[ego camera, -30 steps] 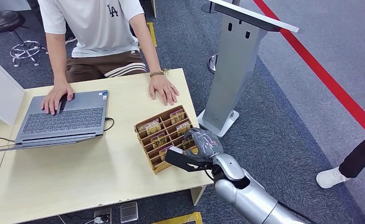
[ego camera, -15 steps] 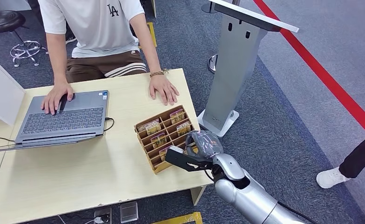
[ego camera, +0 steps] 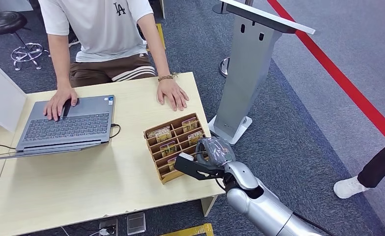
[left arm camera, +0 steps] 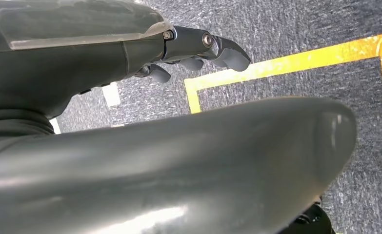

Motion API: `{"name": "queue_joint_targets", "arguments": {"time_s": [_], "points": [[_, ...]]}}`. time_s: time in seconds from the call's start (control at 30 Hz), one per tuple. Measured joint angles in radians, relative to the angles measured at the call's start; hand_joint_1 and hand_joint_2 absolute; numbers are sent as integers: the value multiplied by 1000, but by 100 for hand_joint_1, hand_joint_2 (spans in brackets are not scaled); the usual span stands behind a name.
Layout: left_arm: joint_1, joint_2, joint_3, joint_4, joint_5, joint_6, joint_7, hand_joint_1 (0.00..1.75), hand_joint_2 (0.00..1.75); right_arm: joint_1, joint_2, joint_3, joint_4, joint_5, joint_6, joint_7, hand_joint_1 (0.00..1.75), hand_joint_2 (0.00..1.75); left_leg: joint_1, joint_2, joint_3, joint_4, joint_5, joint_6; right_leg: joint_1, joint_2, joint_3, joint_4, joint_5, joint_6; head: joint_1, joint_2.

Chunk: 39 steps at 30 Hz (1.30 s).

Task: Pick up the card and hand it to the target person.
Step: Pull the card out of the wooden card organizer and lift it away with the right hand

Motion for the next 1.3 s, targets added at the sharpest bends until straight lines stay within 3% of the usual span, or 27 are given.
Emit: {"name": "queue_joint_targets", "arguments": {"time_s": [0.07, 0.33, 0.7, 1.3], "points": [[0, 1, -5, 0, -3, -19, -23, 0, 175, 0, 0, 0, 0, -3, -1, -1, 136, 175, 0, 0, 0, 0, 0, 0, 0, 0, 0, 0, 0, 0, 0, 0], [-3, 8, -25, 0, -5, -50, -55, 0, 175, 1, 0, 1, 0, -9, -4, -7, 136, 175, 0, 0, 0, 0, 0, 0, 0, 0, 0, 0, 0, 0, -1, 0], [-2, 12, -27, 0, 29, -17, -59, 0, 175, -1, 0, 0, -20, -26, -1, -36, 136, 175, 0, 0, 0, 0, 0, 0, 0, 0, 0, 0, 0, 0, 0, 0], [9, 16, -27, 0, 61, -11, -68, 0, 175, -59, -7, 9, -369, -34, -10, -94, 136, 175, 0, 0, 0, 0, 0, 0, 0, 0, 0, 0, 0, 0, 0, 0]]}}
